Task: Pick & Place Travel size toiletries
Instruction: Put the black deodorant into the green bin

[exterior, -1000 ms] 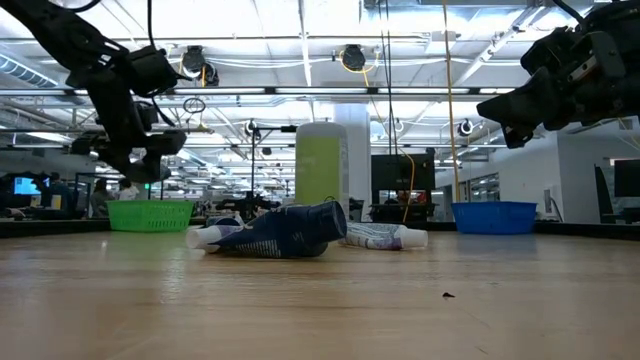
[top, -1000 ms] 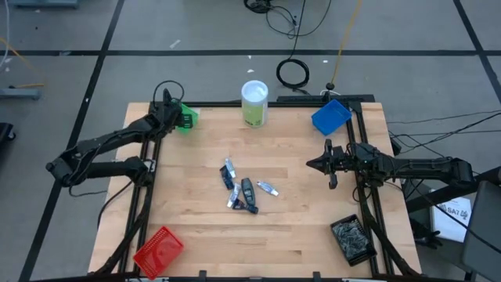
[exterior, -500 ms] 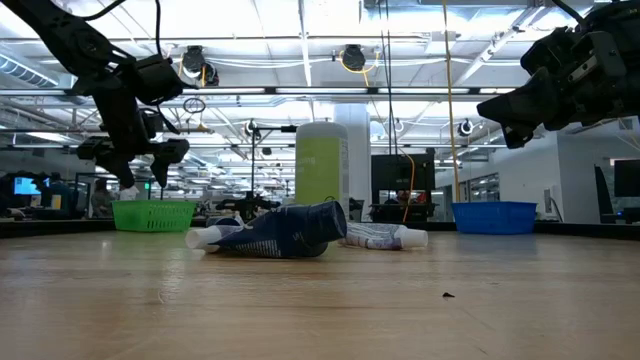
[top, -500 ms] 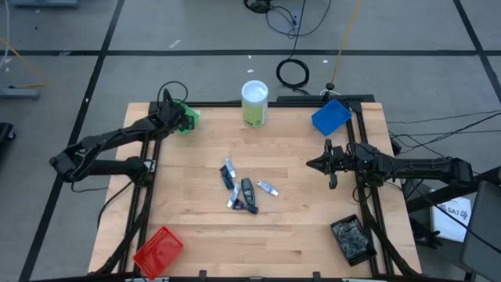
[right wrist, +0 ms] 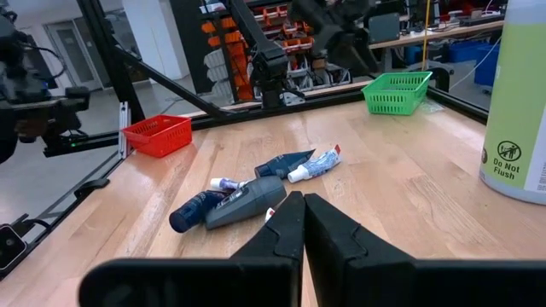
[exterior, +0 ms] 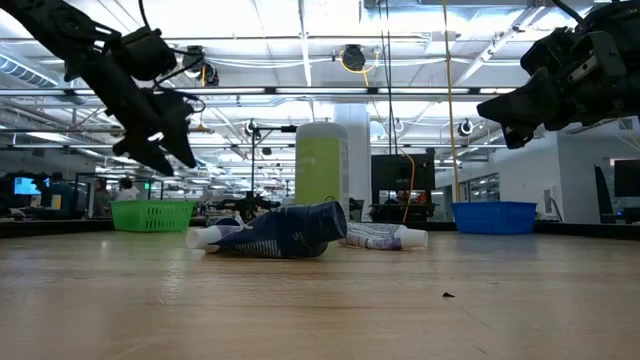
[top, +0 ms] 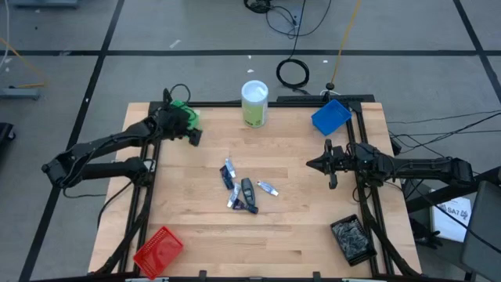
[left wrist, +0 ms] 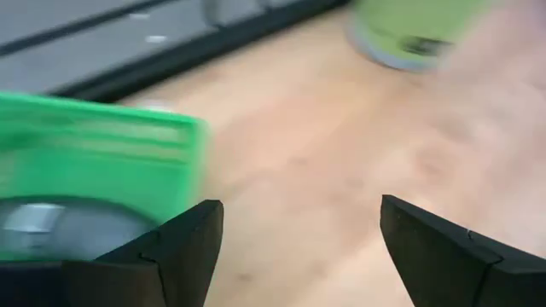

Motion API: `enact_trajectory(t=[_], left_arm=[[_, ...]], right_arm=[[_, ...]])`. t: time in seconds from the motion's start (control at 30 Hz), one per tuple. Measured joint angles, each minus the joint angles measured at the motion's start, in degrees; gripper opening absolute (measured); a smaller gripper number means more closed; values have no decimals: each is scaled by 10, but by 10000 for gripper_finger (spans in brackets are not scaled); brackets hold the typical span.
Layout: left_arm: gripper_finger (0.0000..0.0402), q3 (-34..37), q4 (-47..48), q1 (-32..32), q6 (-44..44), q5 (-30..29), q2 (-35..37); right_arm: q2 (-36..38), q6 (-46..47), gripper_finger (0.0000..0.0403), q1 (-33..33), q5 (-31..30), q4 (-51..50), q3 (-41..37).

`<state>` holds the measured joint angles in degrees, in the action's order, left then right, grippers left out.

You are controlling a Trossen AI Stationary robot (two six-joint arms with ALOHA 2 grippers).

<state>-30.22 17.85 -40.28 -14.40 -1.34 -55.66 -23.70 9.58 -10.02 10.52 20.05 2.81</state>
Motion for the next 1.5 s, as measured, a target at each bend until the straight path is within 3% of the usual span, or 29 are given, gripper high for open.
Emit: enact_trajectory(t=[0.2,0.33,0.63,0.8,0.93,1.07,1.2,1.5], left_arm=[[294,0,1,40,4,61,-11],[294,0,-8,82,3,136,-31],[294,0,-114,277,-48,162,-81],[294,-36,-171,385,-24,77,-125],[294,-126,-111,439,50,4,-189],[294,-222,-39,480,203,-20,-269],[294,-289,2,504,342,-43,-346],[294,-330,6,510,491,-115,-464]], right_arm=[[0,1,0,0,0,0,0],[0,2,0,0,0,0,0],[0,2,0,0,0,0,0],[0,2,0,0,-1,0,0],[0,2,0,0,-1,0,0],[0,2,0,0,-2,2,0],[0,2,0,0,-2,2,0],[0,2,0,0,-2,2,0]])
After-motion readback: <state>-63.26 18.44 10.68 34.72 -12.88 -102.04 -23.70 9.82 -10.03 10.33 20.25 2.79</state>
